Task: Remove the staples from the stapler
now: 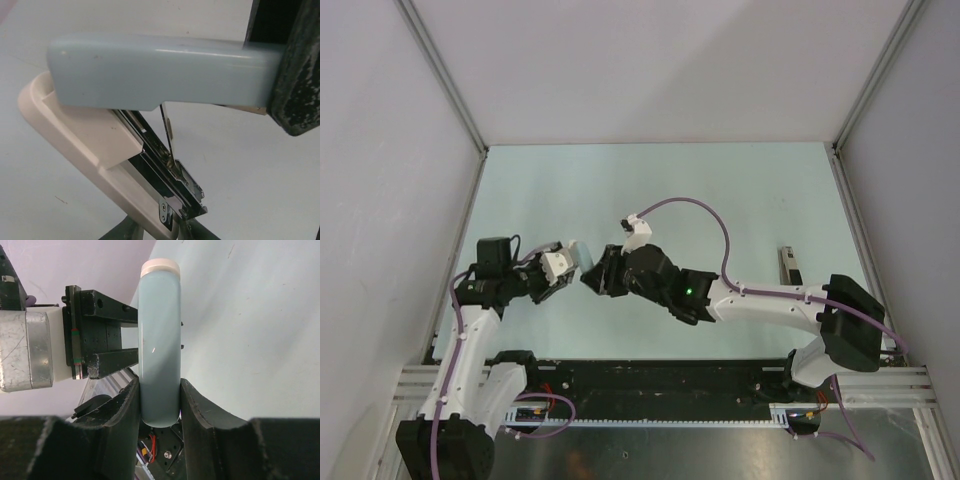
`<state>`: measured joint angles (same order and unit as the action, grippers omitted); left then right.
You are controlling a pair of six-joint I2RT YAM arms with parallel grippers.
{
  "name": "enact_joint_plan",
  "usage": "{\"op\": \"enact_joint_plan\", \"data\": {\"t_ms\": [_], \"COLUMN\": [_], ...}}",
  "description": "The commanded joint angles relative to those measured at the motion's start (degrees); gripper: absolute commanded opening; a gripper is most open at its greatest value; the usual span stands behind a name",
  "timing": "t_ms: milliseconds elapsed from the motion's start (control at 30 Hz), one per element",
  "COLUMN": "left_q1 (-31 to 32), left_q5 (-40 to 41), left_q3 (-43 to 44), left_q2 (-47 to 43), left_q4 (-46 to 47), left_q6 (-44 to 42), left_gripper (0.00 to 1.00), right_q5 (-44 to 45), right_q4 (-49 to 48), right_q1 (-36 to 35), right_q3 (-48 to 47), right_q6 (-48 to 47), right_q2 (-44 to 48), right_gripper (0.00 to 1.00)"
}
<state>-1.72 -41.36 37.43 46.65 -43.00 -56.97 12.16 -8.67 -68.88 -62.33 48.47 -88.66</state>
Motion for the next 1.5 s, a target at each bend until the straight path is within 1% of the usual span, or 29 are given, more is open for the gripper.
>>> {"op": "enact_joint_plan", "data": {"t_ms": [0, 167, 367, 467, 533, 633, 867, 1100, 1200, 1267, 1300, 1400, 1467], "left_q1": [0.1, 0.1, 0.1, 0.1, 0.1, 0.1, 0.3, 1.0, 1.2, 1.2, 1.2, 1.2, 1.2], "left_q5": [0.2, -0.2, 0.6, 3.0, 5.3, 7.7, 8.3, 9.7, 9.5, 9.3, 9.2, 7.7, 6.0], "left_q3": [0.2, 0.2, 0.1, -0.6, -1.5, -3.0, -6.6, -12.4, -13.3, -12.7, -11.8, -8.0, -5.0], "left_q2": [-2.3, -4.1, -4.6, -5.4, -5.9, -7.5, -12.8, -20.0, -21.2, -20.0, -19.0, -14.7, -11.7], "left_q4": [1.5, 2.4, 2.8, 3.0, 3.1, 3.6, 5.8, 9.1, 9.8, 9.8, 9.8, 9.7, 9.7], "left_q6": [-1.7, -0.9, -1.9, -5.3, -9.1, -13.6, -20.3, -28.2, -27.6, -24.5, -22.4, -13.2, -6.4], "left_gripper": [0.35, 0.34, 0.24, 0.24, 0.24, 0.23, 0.20, 0.20, 0.22, 0.25, 0.29, 0.57, 0.68], "right_q5": [-2.6, -4.1, -6.1, -4.9, -3.2, -1.4, 1.5, 2.7, 2.9, 3.9, 4.6, 7.3, 9.4], "right_q4": [-3.1, -3.6, -3.8, -3.3, -2.1, -1.2, -1.5, -6.9, -9.9, -11.2, -11.6, -11.6, -10.3], "right_q1": [-0.6, -1.2, -2.2, -3.5, -4.5, -5.2, -6.3, -6.9, -6.9, -6.8, -6.8, -6.4, -6.1], "right_q3": [-0.3, 0.5, 1.8, 3.1, 3.7, 4.7, 5.6, 7.1, 7.1, 6.8, 6.5, 5.3, 3.9], "right_q6": [1.8, 2.7, 1.5, -3.1, -6.1, -8.3, -11.6, -13.6, -13.2, -12.5, -12.1, -11.5, -11.2], "right_q2": [1.1, 0.1, -0.7, -0.3, 0.1, 0.7, 0.4, -1.4, -2.7, -3.4, -3.6, -4.3, -4.9], "right_gripper": [0.00, 0.00, 0.00, 0.00, 0.00, 0.00, 0.00, 0.00, 0.00, 0.00, 0.00, 0.00, 0.00]}}
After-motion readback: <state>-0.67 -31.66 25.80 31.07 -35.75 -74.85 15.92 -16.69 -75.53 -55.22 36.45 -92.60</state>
